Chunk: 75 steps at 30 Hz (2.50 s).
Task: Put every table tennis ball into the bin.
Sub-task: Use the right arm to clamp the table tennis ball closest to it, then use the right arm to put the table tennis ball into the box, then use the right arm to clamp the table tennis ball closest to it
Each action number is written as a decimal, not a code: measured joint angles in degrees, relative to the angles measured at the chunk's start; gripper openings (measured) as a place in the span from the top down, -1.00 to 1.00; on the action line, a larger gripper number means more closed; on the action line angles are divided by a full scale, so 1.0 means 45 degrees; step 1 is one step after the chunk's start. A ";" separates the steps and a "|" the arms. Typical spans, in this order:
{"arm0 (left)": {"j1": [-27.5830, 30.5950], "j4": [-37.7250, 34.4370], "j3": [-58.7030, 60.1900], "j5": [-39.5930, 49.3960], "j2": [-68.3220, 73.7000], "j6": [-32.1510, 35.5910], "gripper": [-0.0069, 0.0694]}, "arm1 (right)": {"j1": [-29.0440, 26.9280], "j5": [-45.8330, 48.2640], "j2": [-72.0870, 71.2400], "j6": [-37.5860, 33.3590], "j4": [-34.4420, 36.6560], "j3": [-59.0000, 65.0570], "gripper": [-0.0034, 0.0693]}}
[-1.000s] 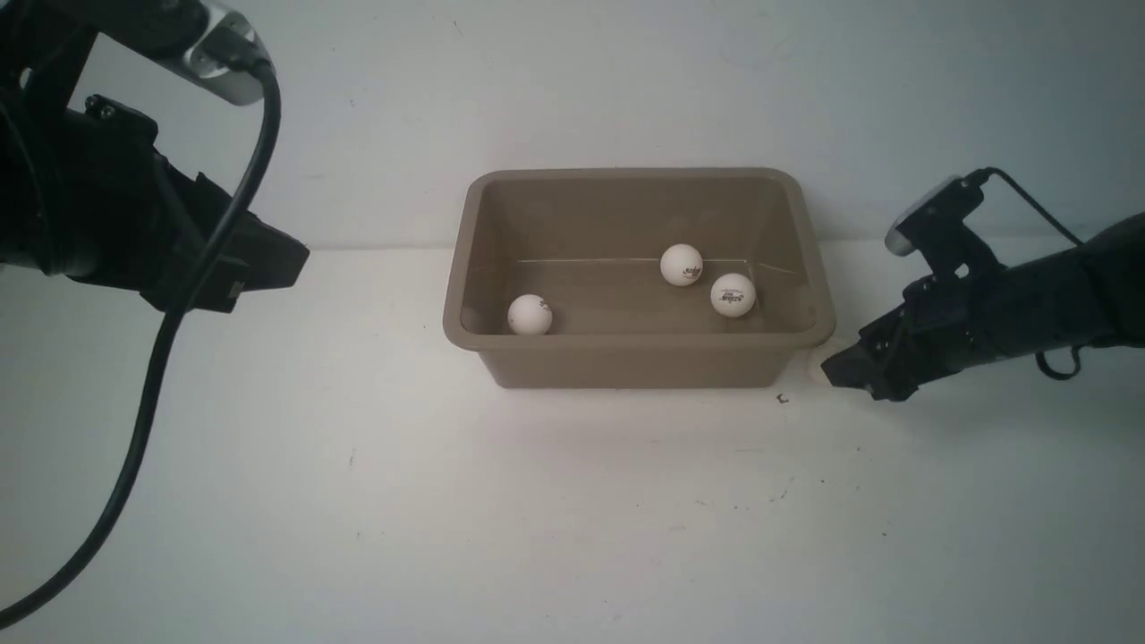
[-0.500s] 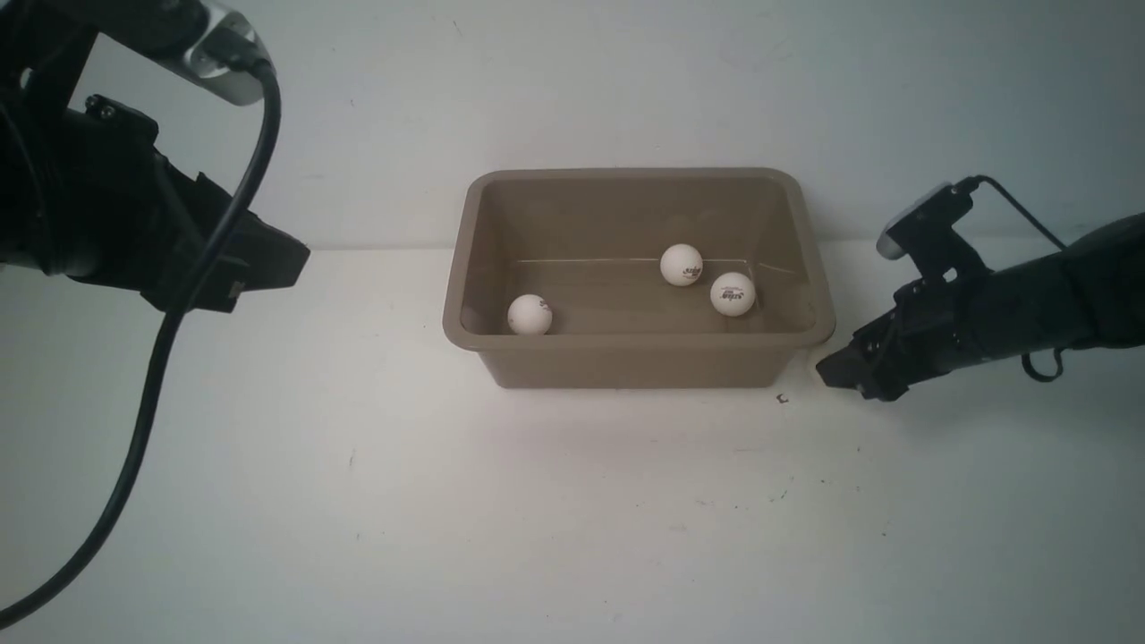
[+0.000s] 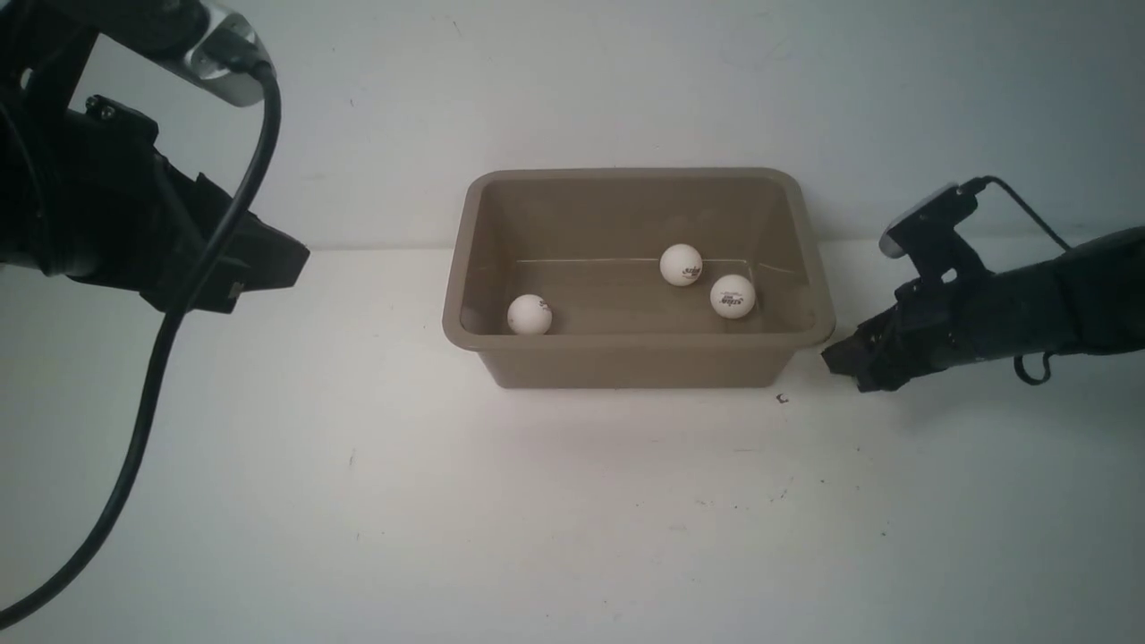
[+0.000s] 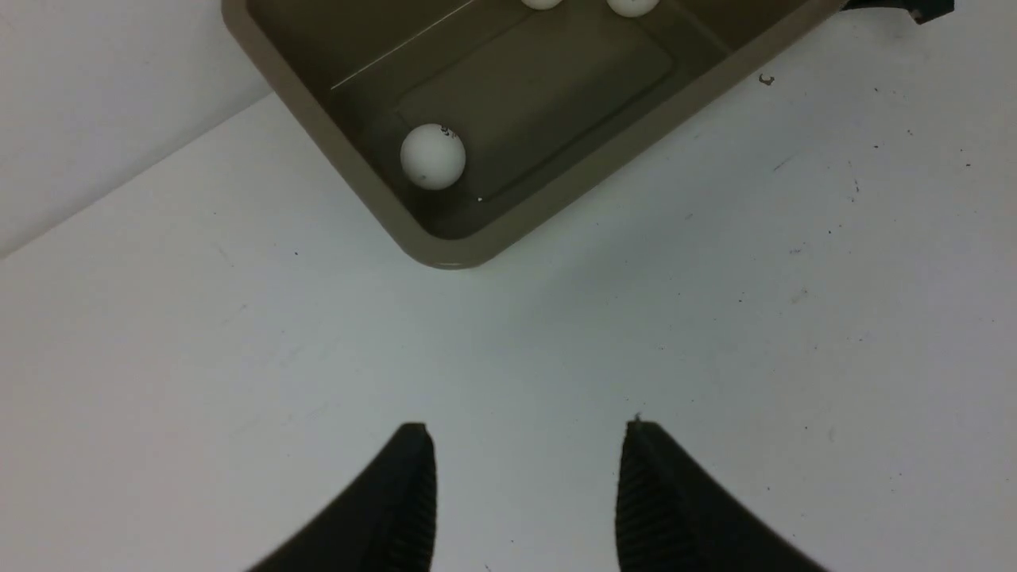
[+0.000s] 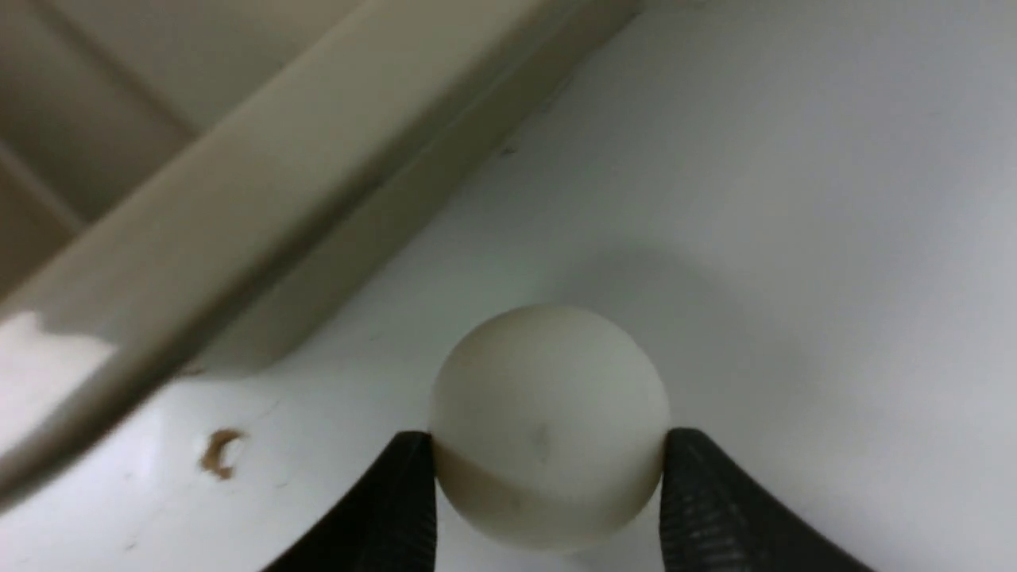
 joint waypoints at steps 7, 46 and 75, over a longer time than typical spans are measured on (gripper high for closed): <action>0.0000 0.0000 0.0000 0.0000 0.0000 -0.0001 0.06 | -0.0247 -0.0318 -0.1221 -0.0451 0.0126 0.0000 -0.01; 0.0000 0.0331 0.0000 -0.0022 0.0000 -0.0001 0.06 | -0.0006 0.1930 -0.2258 -0.4845 0.5259 0.0000 -0.35; 0.0000 0.0576 0.0000 -0.0022 0.0000 -0.0001 0.06 | -0.0282 0.0160 -0.0794 -0.6917 0.5740 -0.0512 -0.35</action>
